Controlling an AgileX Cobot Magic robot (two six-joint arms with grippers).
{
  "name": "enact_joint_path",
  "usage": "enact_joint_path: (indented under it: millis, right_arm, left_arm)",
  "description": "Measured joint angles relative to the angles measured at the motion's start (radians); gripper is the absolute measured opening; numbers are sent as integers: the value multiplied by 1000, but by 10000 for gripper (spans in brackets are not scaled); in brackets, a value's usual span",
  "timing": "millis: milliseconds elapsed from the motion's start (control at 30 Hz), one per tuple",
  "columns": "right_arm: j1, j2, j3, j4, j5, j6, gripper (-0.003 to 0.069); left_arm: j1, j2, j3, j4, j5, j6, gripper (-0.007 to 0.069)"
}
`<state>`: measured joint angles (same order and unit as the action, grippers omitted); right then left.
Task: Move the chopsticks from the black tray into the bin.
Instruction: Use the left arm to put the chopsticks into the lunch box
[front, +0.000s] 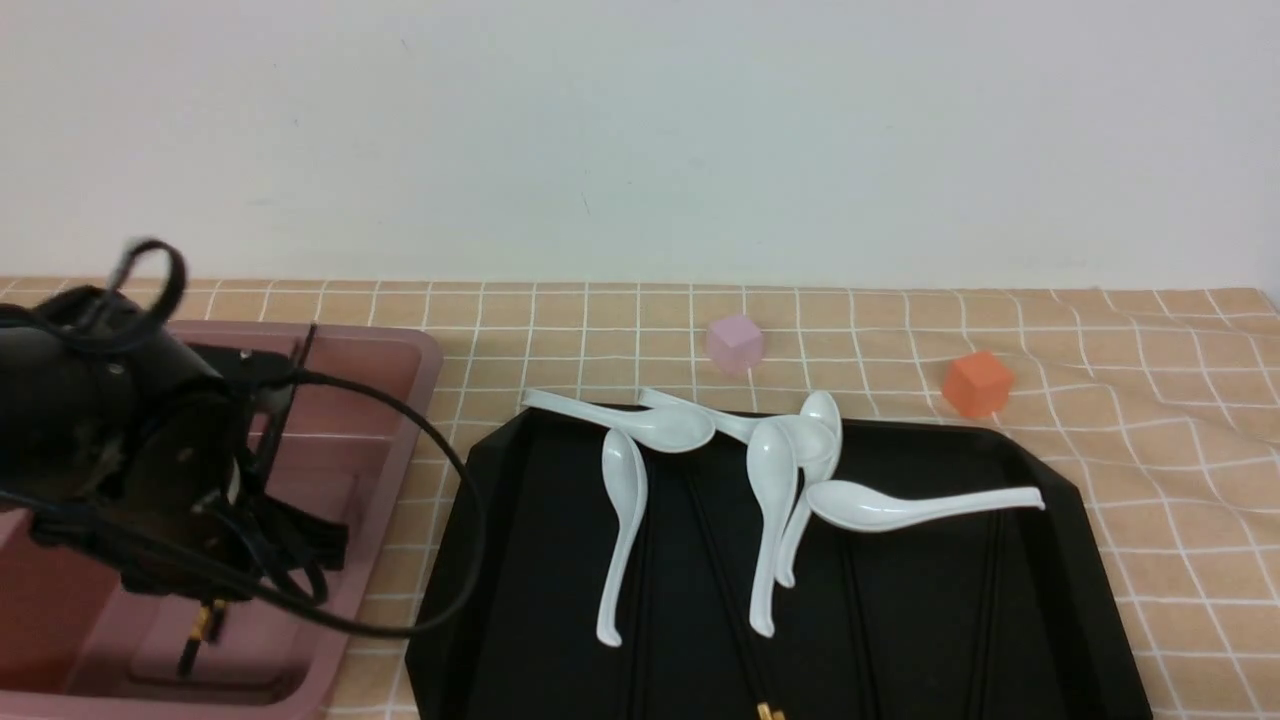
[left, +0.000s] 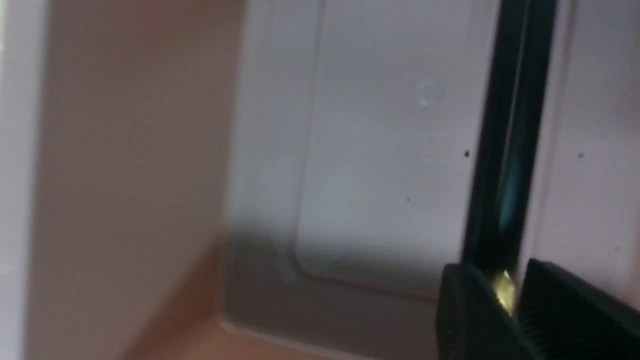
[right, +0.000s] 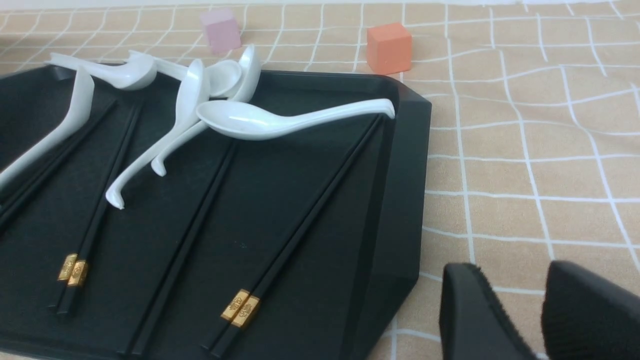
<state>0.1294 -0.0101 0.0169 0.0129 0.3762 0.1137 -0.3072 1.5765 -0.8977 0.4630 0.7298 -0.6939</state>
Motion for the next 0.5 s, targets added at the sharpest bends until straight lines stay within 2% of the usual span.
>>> enact_joint_path:
  millis: [133, 300, 433, 500]
  right_arm:
    - [0, 0, 0, 0, 0, 0, 240]
    - [0, 0, 0, 0, 0, 0, 240]
    - [0, 0, 0, 0, 0, 0, 240]
    - [0, 0, 0, 0, 0, 0, 240]
  left_arm:
    - [0, 9, -3, -26, 40, -72, 258]
    - [0, 0, -41, -58, 154, -65, 263]
    - [0, -67, -87, -110, 260, 27, 192]
    - [0, -141, -103, -156, 305, 102, 115]
